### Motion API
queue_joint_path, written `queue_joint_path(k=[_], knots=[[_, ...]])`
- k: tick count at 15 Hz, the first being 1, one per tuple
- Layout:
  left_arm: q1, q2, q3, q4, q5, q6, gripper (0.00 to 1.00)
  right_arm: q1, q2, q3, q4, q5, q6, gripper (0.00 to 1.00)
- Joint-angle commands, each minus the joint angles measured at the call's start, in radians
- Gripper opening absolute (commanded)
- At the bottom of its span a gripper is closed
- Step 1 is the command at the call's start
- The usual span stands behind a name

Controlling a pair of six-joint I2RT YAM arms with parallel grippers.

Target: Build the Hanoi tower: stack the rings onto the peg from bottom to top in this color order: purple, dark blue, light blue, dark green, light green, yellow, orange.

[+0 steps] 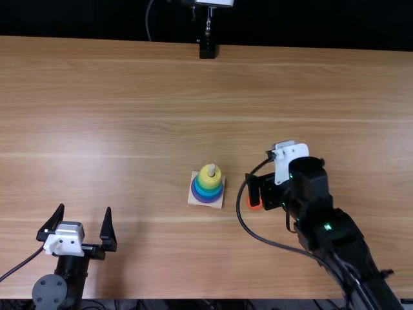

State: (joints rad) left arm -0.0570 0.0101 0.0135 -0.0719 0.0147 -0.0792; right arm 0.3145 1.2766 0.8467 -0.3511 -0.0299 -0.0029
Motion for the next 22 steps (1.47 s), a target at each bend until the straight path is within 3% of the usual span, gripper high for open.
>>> queue_joint_path(k=[1, 2, 4, 14, 16, 20, 22], knots=[[0.011, -0.01, -0.014, -0.042, 0.002, 0.009, 1.0, 0.009, 0.061, 0.051, -0.024, -0.005, -0.032, 1.0], [0.011, -0.01, -0.014, -0.042, 0.002, 0.009, 1.0, 0.009, 0.112, 0.077, -0.06, -0.005, -0.067, 1.0], [0.011, -0.01, -0.014, -0.042, 0.002, 0.009, 1.0, 0.009, 0.194, 0.086, -0.097, -0.005, -0.093, 1.0], [0.011, -0.01, -0.014, -0.042, 0.002, 0.009, 1.0, 0.009, 0.352, 0.08, -0.099, -0.003, -0.108, 1.0], [0.011, -0.01, -0.014, -0.042, 0.002, 0.009, 1.0, 0.009, 0.369, 0.078, -0.099, -0.003, -0.13, 1.0], [0.011, -0.01, -0.014, -0.042, 0.002, 0.009, 1.0, 0.011, 0.372, 0.077, -0.101, -0.003, -0.141, 1.0], [0.011, -0.01, -0.014, -0.042, 0.002, 0.009, 1.0, 0.012, 0.374, 0.075, -0.114, -0.003, -0.172, 1.0]])
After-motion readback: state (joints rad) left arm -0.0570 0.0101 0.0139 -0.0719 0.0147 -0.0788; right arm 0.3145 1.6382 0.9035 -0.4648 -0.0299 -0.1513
